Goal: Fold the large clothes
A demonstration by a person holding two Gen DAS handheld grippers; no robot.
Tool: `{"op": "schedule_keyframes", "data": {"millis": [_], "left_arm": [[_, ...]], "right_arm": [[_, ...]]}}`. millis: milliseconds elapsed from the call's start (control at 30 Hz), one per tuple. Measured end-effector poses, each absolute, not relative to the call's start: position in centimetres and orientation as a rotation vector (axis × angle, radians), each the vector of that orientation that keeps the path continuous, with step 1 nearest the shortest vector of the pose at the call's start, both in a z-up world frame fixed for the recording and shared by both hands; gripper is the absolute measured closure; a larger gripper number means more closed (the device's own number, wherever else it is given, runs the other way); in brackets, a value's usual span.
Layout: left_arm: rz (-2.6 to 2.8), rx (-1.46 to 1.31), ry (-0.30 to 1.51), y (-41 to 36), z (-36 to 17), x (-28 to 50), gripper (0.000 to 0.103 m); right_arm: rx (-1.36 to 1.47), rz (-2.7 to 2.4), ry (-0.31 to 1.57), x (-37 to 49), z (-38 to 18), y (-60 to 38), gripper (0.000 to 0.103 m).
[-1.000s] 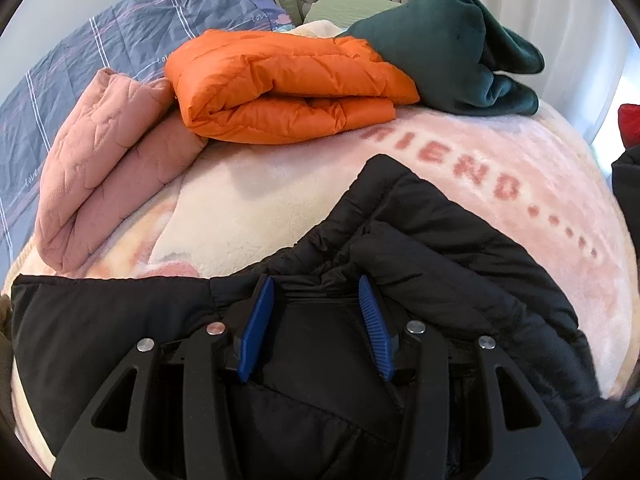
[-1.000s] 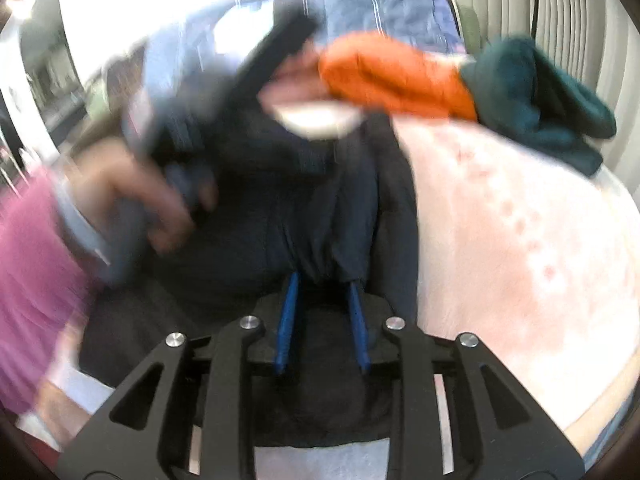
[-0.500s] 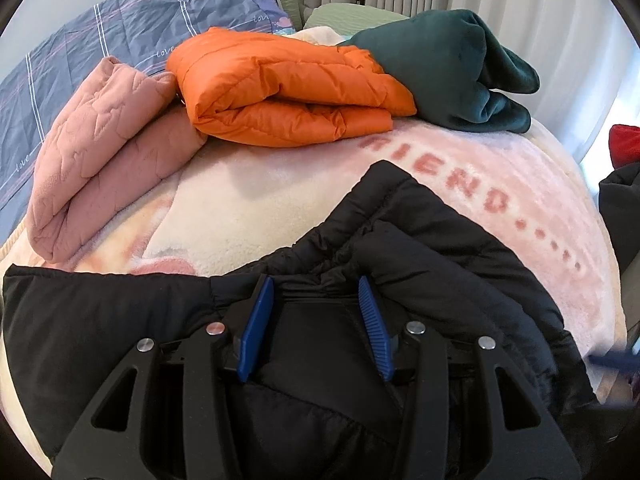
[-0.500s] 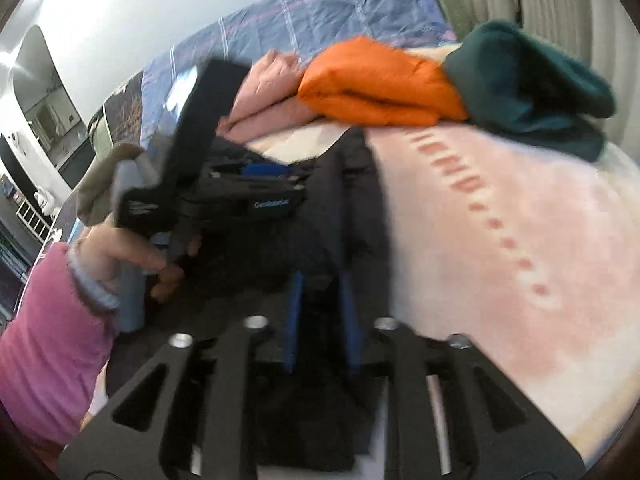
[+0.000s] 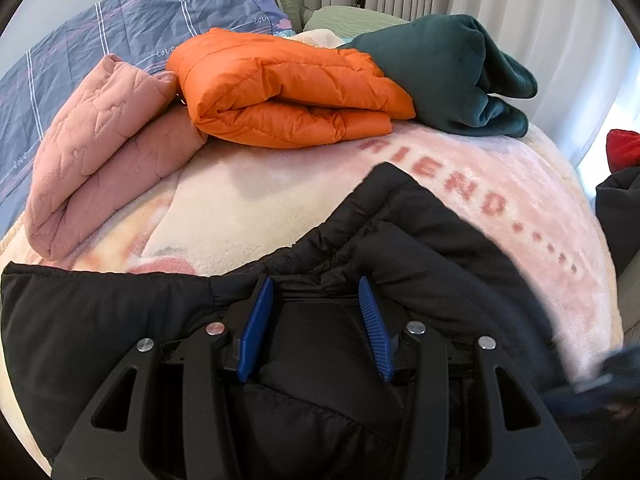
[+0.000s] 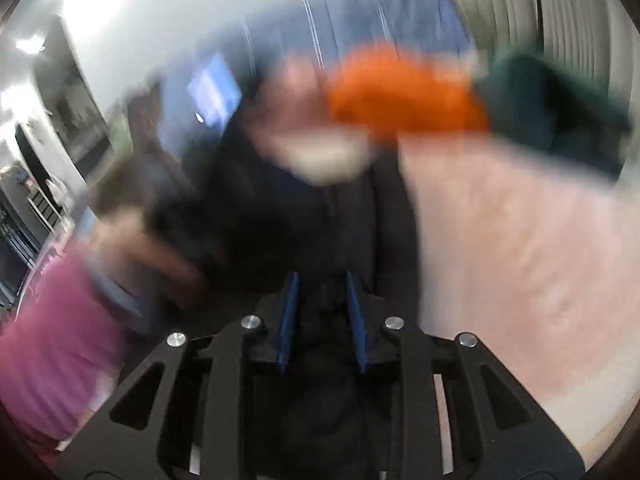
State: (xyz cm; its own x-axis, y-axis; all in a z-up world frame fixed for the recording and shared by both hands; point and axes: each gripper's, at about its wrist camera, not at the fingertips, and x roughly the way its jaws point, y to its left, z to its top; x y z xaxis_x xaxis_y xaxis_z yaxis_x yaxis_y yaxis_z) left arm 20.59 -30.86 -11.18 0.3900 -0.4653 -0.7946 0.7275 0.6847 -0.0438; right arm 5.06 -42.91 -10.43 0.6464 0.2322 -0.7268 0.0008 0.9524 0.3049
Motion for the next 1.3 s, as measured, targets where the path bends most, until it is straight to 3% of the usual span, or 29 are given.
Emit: {"op": "schedule_keyframes", "data": {"millis": [233,267,467,700,933,1133,1300], "left_arm": [[-0.789,0.322,0.882,-30.3,-10.1,20.7,0.059],[-0.792,0.308,0.872,-29.5,-9.3,20.8,0.062],[-0.580,0.363,0.739,-22.7,-6.0,22.7,0.064],[-0.527,0.252,0.847,-19.5,-12.6,26.2,0.067],[-0.513,0.253,0.872,-19.9,-13.3,26.7,0.067],[-0.513,0.289,0.813,-19.9,-9.0,24.5,0.068],[-0.724,0.303,0.654,-23.6,-2.9,19.5,0.064]], "right_arm": [[0.252,0.114,0.872,5.5,-10.5,-42.5,0.080],[0.254,0.113,0.870,5.6,-10.5,-42.5,0.080],[0.281,0.123,0.860,5.4,-10.8,-42.8,0.080],[0.279,0.122,0.851,6.0,-10.8,-42.5,0.080],[0.293,0.123,0.846,5.7,-10.8,-42.6,0.080],[0.265,0.118,0.837,5.2,-10.7,-42.3,0.078],[0.268,0.122,0.831,5.1,-10.7,-42.2,0.078]]}}
